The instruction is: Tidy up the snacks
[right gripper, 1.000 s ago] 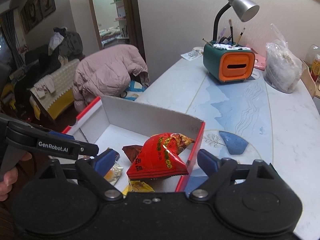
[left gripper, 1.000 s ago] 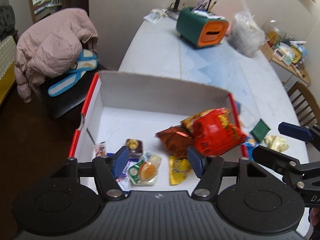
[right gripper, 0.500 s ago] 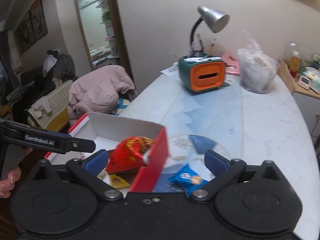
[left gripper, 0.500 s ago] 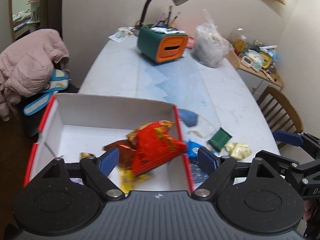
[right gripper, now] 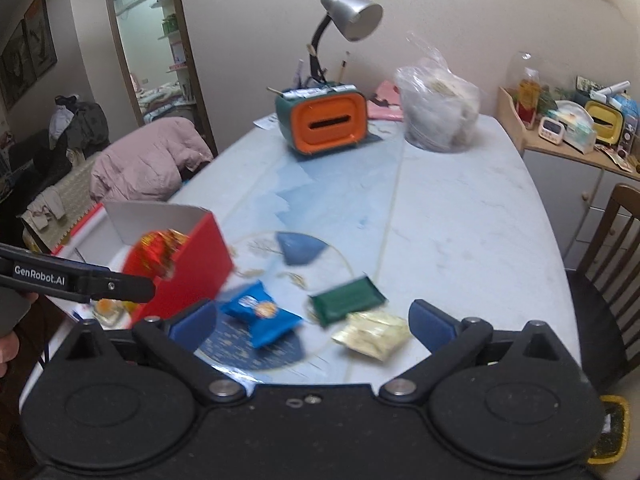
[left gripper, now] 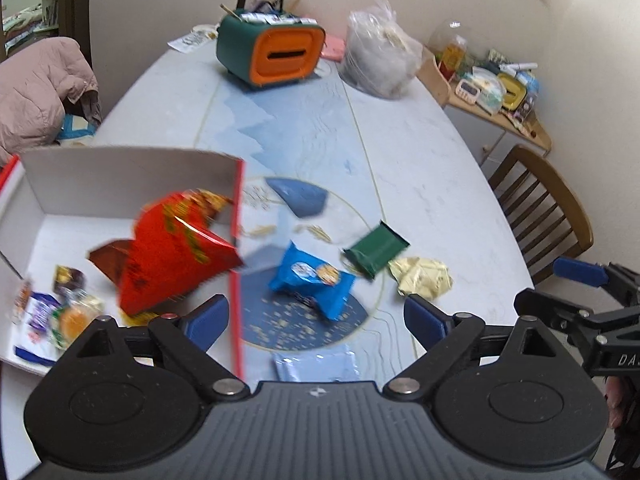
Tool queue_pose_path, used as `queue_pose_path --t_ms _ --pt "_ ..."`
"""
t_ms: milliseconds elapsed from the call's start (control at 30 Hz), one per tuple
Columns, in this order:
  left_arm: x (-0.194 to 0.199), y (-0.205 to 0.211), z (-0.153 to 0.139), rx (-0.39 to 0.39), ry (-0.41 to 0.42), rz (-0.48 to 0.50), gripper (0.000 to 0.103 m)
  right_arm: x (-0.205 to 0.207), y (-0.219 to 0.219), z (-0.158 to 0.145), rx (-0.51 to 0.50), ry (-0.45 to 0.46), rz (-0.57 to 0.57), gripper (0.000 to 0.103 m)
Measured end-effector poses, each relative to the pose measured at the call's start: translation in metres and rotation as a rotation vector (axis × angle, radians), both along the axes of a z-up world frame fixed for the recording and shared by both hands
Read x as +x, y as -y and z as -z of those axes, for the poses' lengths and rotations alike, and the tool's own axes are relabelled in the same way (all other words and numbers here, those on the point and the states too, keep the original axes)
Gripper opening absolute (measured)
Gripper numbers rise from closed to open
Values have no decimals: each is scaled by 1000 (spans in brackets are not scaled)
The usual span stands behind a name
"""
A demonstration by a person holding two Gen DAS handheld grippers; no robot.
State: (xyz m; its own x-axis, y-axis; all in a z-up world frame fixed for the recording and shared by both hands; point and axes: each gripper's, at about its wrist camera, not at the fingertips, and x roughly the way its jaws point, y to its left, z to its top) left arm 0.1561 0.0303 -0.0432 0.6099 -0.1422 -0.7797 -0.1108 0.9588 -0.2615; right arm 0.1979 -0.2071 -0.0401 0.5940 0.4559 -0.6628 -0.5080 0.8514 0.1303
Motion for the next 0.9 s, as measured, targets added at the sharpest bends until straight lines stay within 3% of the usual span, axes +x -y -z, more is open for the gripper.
queue_pose_path --t_ms 333,433,700,900 --pt "4 44 34 23 -81 -79 95 33 43 38 -50 -62 -71 103" --pt "5 55 45 70 -93 -113 95 44 49 49 -60 -81 -95 103" --pt "7 64 74 101 -144 -218 95 72 48 77 -59 -137 -150 102" --pt "7 60 94 74 -202 -325 95 92 34 96 -96 -136 -219 101"
